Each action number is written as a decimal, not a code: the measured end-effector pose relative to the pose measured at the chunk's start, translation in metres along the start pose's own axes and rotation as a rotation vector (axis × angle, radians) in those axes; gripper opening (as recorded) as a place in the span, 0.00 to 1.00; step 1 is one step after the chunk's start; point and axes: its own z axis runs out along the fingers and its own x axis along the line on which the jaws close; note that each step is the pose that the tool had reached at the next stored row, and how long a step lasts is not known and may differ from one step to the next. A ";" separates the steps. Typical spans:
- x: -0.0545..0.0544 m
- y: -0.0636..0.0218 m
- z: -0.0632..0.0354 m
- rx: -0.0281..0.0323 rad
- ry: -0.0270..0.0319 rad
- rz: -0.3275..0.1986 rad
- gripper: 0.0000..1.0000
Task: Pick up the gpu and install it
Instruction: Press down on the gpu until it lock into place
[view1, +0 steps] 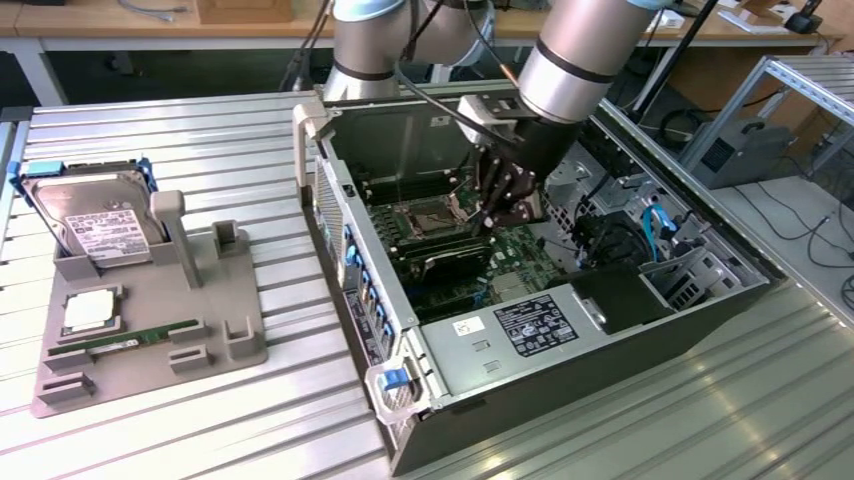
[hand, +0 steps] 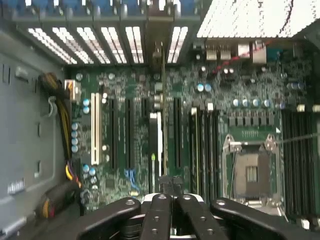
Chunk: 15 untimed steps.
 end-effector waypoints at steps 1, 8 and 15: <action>0.000 -0.0085 -0.0010 -0.0024 -0.0017 0.000 0.11; -0.001 -0.0240 -0.0209 -0.0033 -0.0067 -0.001 0.11; -0.001 -0.0283 -0.0353 -0.0033 -0.0110 -0.001 0.11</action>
